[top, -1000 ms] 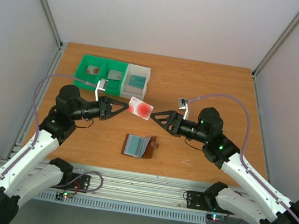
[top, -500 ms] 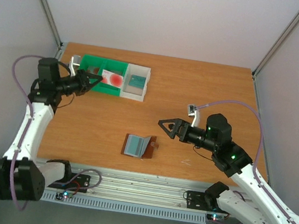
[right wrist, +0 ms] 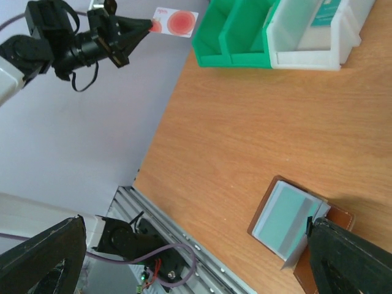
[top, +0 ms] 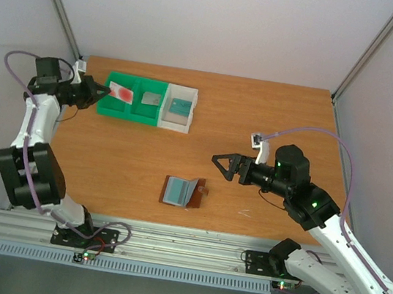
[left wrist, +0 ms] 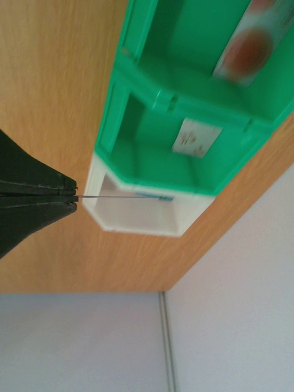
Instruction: Take the credit cards out of the card holder
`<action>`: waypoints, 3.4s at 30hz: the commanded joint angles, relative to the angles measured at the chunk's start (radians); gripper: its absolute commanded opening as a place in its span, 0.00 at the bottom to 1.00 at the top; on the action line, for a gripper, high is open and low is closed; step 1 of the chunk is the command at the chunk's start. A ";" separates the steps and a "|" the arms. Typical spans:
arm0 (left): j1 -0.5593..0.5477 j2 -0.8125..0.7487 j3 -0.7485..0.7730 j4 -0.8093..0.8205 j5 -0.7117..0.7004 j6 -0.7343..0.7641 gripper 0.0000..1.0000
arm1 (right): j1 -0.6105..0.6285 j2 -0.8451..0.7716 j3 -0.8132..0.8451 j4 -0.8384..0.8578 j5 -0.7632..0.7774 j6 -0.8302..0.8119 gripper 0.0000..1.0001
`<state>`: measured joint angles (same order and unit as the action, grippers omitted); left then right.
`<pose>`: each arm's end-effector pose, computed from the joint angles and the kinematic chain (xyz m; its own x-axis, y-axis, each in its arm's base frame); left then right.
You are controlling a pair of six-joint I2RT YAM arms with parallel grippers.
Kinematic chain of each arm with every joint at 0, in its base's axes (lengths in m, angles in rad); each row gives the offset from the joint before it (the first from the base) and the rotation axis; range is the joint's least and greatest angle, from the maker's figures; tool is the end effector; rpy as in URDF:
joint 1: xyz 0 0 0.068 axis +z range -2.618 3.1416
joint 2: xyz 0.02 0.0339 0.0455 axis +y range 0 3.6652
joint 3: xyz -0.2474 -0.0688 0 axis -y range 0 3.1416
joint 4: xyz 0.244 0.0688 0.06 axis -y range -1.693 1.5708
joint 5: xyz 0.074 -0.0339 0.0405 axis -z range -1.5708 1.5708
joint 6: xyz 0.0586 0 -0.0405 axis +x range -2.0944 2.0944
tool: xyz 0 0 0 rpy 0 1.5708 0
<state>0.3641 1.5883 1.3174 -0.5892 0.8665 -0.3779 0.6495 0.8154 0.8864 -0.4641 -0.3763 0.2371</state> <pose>0.3416 0.0824 0.2685 -0.7446 -0.5394 -0.3932 -0.0438 0.6273 -0.7775 0.1528 0.1431 0.3215 -0.4921 -0.0994 -0.8648 -0.7379 0.5748 0.3538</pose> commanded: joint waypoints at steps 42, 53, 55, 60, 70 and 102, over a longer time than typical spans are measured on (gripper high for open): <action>-0.095 0.851 0.880 -0.188 -0.274 0.231 0.07 | -0.004 0.435 0.299 -0.065 0.095 -0.173 0.98; -0.095 0.766 0.874 -0.180 -0.334 0.161 0.44 | -0.004 0.451 0.328 -0.131 0.172 -0.146 0.99; -0.091 0.741 0.866 -0.188 -0.315 0.128 0.47 | -0.004 0.474 0.362 -0.186 0.207 -0.115 0.98; -0.090 0.637 0.771 -0.174 -0.264 0.067 0.54 | -0.004 0.512 0.404 -0.292 0.236 -0.090 0.99; -0.111 0.303 0.415 -0.221 -0.240 0.036 0.66 | -0.004 0.535 0.363 -0.327 0.042 -0.036 0.91; -0.255 -0.573 -0.345 -0.393 -0.142 0.085 0.63 | 0.179 0.840 0.133 -0.033 0.055 0.030 0.35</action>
<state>0.1116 1.0691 1.0164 -0.9611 0.6800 -0.2874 0.8249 1.6405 1.0523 -0.5320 -0.3714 0.3054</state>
